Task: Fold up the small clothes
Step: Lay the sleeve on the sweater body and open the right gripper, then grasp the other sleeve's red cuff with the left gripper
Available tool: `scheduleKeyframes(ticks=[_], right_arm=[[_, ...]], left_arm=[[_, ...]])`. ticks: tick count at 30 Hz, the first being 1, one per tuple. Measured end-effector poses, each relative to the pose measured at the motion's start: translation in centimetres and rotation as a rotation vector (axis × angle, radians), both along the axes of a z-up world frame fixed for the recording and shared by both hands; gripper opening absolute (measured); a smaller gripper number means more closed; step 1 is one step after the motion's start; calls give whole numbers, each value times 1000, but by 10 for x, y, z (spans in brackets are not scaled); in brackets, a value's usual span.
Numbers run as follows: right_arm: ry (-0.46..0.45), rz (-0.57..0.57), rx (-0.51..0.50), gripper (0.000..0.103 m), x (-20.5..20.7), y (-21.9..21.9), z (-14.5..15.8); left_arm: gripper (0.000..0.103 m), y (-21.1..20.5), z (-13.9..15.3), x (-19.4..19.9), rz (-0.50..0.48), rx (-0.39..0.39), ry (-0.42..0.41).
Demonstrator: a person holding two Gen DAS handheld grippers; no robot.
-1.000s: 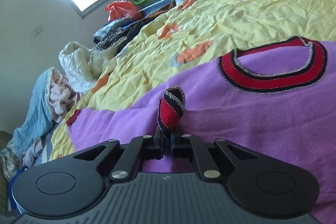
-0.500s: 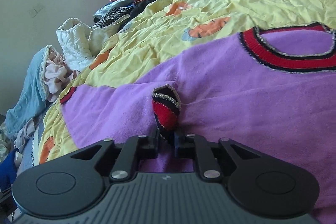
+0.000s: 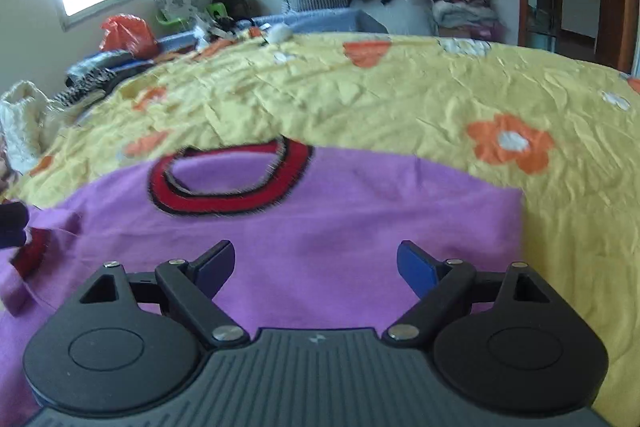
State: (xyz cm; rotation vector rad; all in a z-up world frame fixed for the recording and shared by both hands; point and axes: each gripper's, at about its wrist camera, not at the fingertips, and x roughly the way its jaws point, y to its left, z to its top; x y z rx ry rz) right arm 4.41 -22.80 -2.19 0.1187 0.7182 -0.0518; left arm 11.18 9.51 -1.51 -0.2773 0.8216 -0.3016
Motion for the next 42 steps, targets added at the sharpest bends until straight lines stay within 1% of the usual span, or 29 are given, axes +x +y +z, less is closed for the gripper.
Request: scheduleKeyframes(ticks=[1,2,3,4,5,6,7,8,9,10,12,13,14,15,17,18,20,23,24,26,27,28,30,32,33,34,36,39,42], right_arm=[[28,-23,-68,89,1,-1,-8],[41,-39,-98,89,-1,-5,-17],[14,-46,-52,89,-6,-14,-20],[16,-64,-52,89,-7,-19,-20],[29,-90,-107,90,-7,-20,-19],[30,-112,-129,93,-7,-23,-19],[47,-133,-98,101,-5,-31,-21],[61,-138,-38,102,-4,-39,-23],[67,-137,-27,102,-5,-42,-20],[72,-141,-41,102,-5,-41,-18],[33,-116,-54,102,-14,-28,-8],[-5,-93,-46,102,-20,-20,-3],[-29,-81,-43,102,-24,-13,-1],[-27,-71,-52,102,-25,-6,1],[25,-72,-100,102,-19,2,-10],[36,-84,-121,102,-16,1,-17],[42,-102,-88,103,-15,-3,-14],[14,-108,-108,103,-19,3,-6],[-1,-99,-90,103,-21,6,-2],[-26,-57,-56,103,-25,16,5],[-33,-34,-43,103,-25,21,6],[-41,-10,-26,103,-26,27,7],[-30,42,-33,103,-25,39,3],[64,33,-147,103,-15,51,-12],[33,35,-130,103,-19,49,-13],[36,27,-109,103,-22,47,-12],[29,23,-80,103,-30,44,-9],[-18,55,-30,103,-46,51,1],[-73,125,32,103,-60,69,9]], left_arm=[[103,1,-7,2,-5,20,-13],[103,4,-9,-3,-10,41,-67],[103,6,-11,-5,-10,83,-82],[103,7,-13,-7,-6,124,-85],[103,10,-13,-9,1,143,-93],[103,15,-14,-11,4,150,-99],[103,19,-16,-12,5,169,-105],[103,22,-17,-13,25,217,-114],[103,26,-18,-13,74,280,-103],[103,34,-20,-12,107,292,-90],[103,56,-18,-17,81,191,-111],[103,65,-16,-18,74,162,-103],[103,74,-14,-18,91,170,-85],[103,83,-13,-17,117,183,-65],[103,104,-14,-12,134,160,-38],[103,115,-13,-12,139,141,-38],[103,133,-7,-14,157,98,-27],[103,143,7,-21,164,2,-48],[103,143,11,-22,162,-8,-53],[103,146,16,-19,219,-8,-48],[103,149,16,-18,216,-40,-59],[103,153,14,-16,182,-70,-65],[103,162,10,-11,189,-56,-37],[103,180,6,-11,214,-60,-43],[103,193,6,-11,239,-55,-40],[103,208,6,-13,267,-59,-43],[103,240,7,-12,312,-97,-46],[103,290,6,-6,378,-188,-35],[103,331,-6,9,377,-358,17]])
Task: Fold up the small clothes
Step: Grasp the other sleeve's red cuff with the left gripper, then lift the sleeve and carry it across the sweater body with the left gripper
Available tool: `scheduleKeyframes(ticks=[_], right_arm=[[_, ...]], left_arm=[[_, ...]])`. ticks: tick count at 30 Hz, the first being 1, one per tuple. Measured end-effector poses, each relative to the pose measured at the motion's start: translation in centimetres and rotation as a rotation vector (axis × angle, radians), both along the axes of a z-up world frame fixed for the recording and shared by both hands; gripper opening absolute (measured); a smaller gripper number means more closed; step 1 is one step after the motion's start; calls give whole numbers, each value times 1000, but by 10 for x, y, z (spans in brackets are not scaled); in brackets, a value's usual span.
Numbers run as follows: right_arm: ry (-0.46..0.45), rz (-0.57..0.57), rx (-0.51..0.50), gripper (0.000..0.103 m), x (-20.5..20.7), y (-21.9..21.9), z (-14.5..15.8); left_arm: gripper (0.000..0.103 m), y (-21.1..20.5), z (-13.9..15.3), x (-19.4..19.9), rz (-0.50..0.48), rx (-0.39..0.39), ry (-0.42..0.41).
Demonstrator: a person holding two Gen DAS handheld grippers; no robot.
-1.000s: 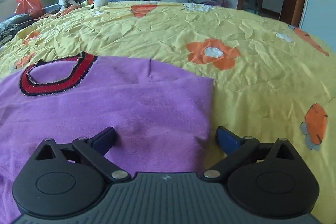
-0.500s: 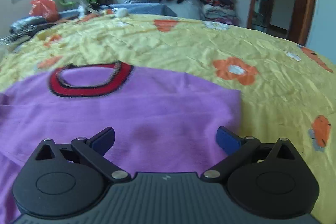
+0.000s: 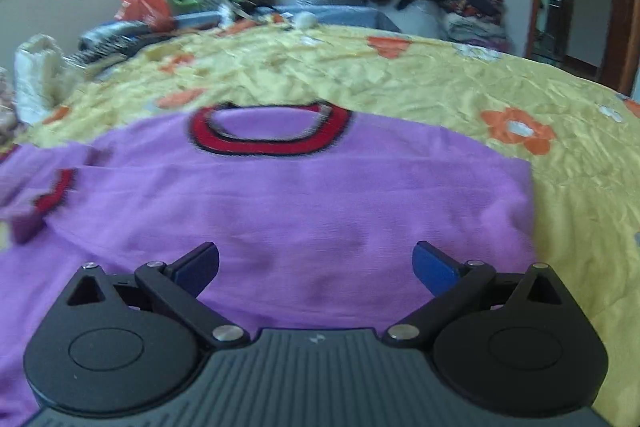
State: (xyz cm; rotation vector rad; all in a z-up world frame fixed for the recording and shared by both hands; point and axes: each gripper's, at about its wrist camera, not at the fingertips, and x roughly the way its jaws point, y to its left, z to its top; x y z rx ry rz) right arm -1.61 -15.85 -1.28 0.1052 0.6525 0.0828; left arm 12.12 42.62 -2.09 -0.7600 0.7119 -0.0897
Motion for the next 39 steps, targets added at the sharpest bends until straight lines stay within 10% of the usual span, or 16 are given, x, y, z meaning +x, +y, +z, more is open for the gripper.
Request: scheduleKeyframes(ticks=[12,17,22,39], right_arm=[[-94,274,87,103,-24,105,15],[-80,284,85,103,-23,112,10],[-59,293,108,103,-22,113,5],[-33,115,72,103,14,87,3]], left_arm=[[100,52,-16,49,55,-183,4],[65,52,-20,58,56,-138,32],[5,55,-24,66,59,-103,82],[4,72,118,-31,220,92,-247]])
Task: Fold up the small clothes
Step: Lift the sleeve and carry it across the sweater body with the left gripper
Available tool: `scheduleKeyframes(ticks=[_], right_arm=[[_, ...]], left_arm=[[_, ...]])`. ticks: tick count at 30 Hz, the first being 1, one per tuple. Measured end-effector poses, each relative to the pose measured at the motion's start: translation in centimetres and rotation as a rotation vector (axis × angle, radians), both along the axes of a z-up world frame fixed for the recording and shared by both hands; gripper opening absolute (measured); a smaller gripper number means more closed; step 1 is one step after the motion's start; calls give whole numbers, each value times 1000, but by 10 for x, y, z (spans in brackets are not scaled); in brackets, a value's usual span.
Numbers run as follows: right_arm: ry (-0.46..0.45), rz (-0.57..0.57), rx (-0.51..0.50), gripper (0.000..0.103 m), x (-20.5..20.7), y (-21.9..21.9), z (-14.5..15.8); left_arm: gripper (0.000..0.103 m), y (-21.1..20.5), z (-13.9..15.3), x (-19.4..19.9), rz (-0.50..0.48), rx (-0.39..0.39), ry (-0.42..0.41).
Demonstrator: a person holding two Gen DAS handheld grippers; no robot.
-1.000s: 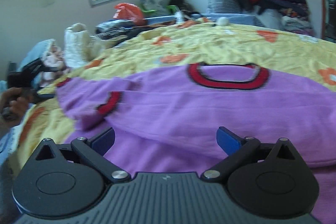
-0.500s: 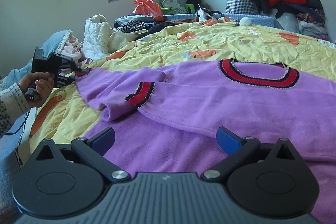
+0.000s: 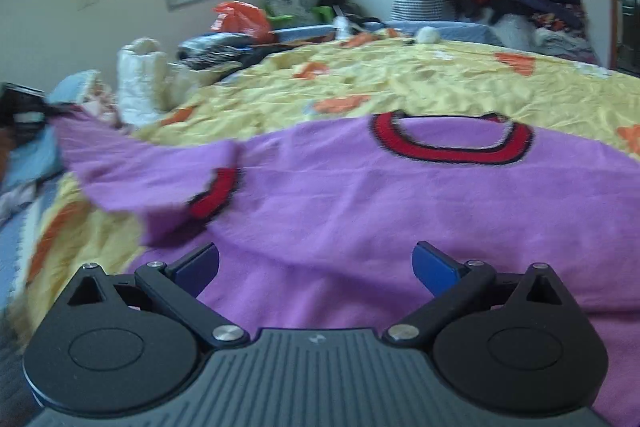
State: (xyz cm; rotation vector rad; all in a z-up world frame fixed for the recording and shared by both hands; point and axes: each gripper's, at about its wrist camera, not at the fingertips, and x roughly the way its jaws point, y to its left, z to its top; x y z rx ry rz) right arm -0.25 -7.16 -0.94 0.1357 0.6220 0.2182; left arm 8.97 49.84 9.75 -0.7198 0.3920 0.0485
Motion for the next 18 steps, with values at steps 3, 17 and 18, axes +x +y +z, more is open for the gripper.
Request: scheduleKeyframes(ticks=[3,17,18], right_arm=[[69,-33,-10,103,35,-5,-4],[35,-24,-178,103,13,-2,-8],[40,-34,-149,103,4,-14,-9]], left_arm=[[4,8,24,-13,7,-18,-42],[4,-144,114,-29,-236,90,-170],[4,-167,119,-30,-266,107,-180]])
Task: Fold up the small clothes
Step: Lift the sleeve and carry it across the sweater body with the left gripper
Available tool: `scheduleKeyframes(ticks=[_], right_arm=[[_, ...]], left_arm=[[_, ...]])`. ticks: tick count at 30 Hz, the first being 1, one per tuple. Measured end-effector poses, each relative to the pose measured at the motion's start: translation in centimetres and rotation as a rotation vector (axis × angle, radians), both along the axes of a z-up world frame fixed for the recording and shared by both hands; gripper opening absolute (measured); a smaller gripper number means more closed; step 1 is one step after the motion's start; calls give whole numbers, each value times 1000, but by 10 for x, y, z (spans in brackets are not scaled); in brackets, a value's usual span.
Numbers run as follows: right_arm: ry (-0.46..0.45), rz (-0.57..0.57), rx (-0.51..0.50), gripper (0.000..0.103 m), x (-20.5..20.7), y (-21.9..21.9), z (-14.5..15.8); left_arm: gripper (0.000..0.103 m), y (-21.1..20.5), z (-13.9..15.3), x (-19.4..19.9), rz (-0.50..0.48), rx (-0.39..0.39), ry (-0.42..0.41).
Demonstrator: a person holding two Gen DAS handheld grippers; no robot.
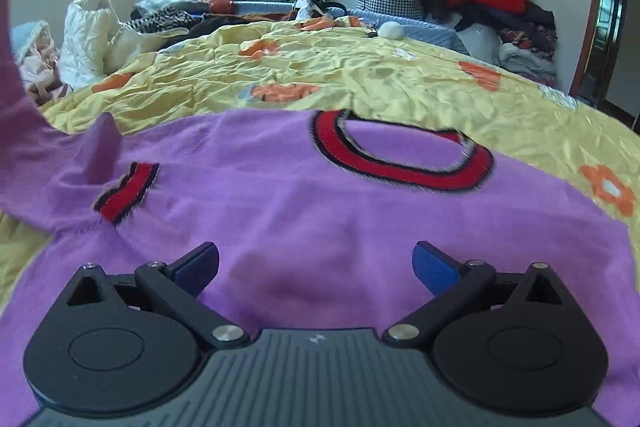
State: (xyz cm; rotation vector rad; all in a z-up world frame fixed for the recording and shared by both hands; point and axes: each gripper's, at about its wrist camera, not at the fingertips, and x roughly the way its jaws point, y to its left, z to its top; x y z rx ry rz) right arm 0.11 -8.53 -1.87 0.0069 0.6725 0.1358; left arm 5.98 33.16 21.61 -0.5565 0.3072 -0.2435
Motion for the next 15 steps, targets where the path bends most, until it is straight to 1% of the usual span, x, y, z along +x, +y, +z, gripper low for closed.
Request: scheduleKeyframes(ticks=[2,4,7,9,11,13,15], right_arm=[[15,-16,50,103,-18,-20,-3],[19,-50,103,103,-32,-40,-4],[14,-90,164,103,-54,-62,-2],[-2,-116,194,103,-68,-73,-1],[-22,-148,226,103,-77,-83,1],[-27,-154,255,103,-84,-94,1],[-22,-178,258,103,-90,-102,0]], left_arm=[[4,-47,7,0,-68,29,-22],[4,-97,9,0,-117,83,-31],[5,-173,2,4,-197,166,-28],[5,-221,-13,11,-242,202,-13],[5,-265,-37,20,-284,221,19],[5,-311,-64,27,-321,264,41],[5,-352,-90,32,-352,308,59]])
